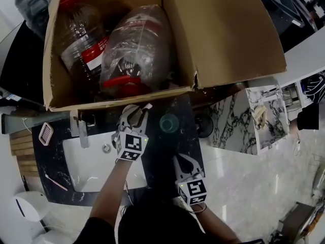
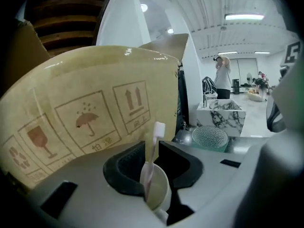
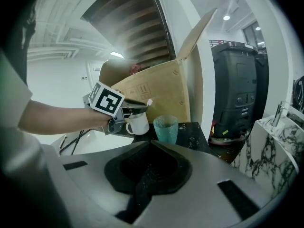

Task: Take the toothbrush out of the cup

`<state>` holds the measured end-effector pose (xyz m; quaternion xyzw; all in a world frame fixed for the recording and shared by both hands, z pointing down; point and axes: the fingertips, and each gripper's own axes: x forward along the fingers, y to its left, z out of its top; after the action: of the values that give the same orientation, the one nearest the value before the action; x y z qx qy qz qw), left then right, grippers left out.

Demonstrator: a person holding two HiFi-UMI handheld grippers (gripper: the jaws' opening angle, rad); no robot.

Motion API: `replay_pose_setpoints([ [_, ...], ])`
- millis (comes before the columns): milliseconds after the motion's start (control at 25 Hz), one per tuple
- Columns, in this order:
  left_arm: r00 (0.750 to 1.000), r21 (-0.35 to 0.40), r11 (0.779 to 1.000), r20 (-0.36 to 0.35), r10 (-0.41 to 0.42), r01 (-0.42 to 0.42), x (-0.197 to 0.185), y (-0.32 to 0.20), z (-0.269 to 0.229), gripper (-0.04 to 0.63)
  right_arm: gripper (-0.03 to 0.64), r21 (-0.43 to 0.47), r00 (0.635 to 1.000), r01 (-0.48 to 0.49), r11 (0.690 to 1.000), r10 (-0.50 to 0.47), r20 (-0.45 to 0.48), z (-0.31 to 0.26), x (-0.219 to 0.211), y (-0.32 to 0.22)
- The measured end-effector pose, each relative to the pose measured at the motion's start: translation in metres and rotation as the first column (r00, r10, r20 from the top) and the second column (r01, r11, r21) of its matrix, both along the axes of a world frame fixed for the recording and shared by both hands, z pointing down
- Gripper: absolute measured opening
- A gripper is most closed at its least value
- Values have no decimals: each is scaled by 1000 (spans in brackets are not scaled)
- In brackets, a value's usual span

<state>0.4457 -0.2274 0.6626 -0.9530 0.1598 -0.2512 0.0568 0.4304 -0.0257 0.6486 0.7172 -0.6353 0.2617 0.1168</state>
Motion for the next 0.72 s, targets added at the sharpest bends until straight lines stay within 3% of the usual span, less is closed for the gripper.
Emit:
replay_pose_setpoints([
  [440,997,21,1000,78,-23,21,1,-8,8,44,14,-7,1000,-19,1000,19,3,-1,8,6],
  [720,997,-13,998,49,-54,55,-3,-9,1,43,14,-11,999,-32,999,32,0,-9,8,22],
])
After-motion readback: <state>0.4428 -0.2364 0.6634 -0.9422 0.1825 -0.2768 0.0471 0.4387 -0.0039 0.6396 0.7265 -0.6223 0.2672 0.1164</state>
